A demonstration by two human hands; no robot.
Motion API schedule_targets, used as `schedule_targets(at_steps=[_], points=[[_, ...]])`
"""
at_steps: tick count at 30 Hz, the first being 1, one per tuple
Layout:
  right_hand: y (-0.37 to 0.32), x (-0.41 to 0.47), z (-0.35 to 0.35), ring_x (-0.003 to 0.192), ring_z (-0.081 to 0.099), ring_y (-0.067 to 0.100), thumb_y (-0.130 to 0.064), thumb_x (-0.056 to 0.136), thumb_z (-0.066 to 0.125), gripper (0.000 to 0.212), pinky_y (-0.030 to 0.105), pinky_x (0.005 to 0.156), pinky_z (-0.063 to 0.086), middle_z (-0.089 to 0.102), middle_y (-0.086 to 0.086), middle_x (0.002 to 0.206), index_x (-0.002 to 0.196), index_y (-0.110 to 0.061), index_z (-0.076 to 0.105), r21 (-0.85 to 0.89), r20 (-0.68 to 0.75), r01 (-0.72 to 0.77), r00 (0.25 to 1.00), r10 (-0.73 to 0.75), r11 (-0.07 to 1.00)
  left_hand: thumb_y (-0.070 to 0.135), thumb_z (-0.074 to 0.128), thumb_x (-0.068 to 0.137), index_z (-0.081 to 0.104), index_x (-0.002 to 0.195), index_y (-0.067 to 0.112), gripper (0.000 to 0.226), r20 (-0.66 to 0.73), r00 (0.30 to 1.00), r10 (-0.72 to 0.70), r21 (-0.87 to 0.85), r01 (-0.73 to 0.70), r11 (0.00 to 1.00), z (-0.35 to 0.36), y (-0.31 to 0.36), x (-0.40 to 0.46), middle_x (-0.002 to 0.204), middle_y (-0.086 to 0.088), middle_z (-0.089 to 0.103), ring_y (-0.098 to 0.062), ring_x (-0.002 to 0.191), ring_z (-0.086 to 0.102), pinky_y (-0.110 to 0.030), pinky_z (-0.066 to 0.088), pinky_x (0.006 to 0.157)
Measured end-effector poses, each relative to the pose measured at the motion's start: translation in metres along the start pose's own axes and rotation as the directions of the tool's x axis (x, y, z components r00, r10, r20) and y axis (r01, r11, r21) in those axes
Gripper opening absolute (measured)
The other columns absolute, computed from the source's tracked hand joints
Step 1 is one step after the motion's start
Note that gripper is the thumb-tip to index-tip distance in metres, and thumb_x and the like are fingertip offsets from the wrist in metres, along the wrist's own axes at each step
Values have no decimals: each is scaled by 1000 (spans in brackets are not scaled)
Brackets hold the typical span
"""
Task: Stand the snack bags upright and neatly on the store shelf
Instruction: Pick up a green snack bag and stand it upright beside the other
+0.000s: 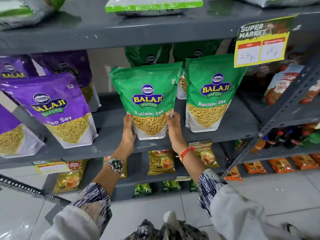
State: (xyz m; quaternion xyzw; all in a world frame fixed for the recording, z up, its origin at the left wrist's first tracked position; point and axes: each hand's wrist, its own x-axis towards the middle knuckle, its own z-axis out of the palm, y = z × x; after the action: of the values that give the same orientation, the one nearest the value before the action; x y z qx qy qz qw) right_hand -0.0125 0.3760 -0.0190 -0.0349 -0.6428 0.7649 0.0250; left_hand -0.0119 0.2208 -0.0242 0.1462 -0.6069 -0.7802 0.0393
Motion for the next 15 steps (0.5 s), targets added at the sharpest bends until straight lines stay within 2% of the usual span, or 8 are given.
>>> schedule_targets(at_steps=[5,9,12,15], points=[[-7,2,-11,115,48,19,-36,94,45,41,35,97,38,52,4,123,129,-15,39,6,-12,-14,1000,14,1000,46,35,92,43,124,31,36,18,1000,-24,-4,24,1000,11,2,-2,127,4,54,-7,105,54,-33,45,84],[-7,3,-12,126,47,27,-38,94,43,40,47,108,36,50,11,135,129,-18,38,-16,13,-49,999,49,999,47,35,92,41,130,26,44,-3,999,-49,-8,49,999,11,1,0,129,2,52,-14,111,53,-37,42,89],[-11,3,-12,128,46,26,-40,94,42,37,50,111,35,48,9,138,127,-23,37,-1,40,-58,997,58,998,46,36,92,40,132,25,45,-21,998,-58,-18,57,998,13,3,0,132,0,52,-19,115,51,-40,42,93],[-11,4,-14,129,46,26,-40,94,43,43,52,111,35,47,12,140,131,-19,36,17,45,-76,996,75,997,46,36,93,41,128,28,39,-2,999,-44,-14,44,999,13,4,-2,130,2,52,-19,119,49,-43,40,99]])
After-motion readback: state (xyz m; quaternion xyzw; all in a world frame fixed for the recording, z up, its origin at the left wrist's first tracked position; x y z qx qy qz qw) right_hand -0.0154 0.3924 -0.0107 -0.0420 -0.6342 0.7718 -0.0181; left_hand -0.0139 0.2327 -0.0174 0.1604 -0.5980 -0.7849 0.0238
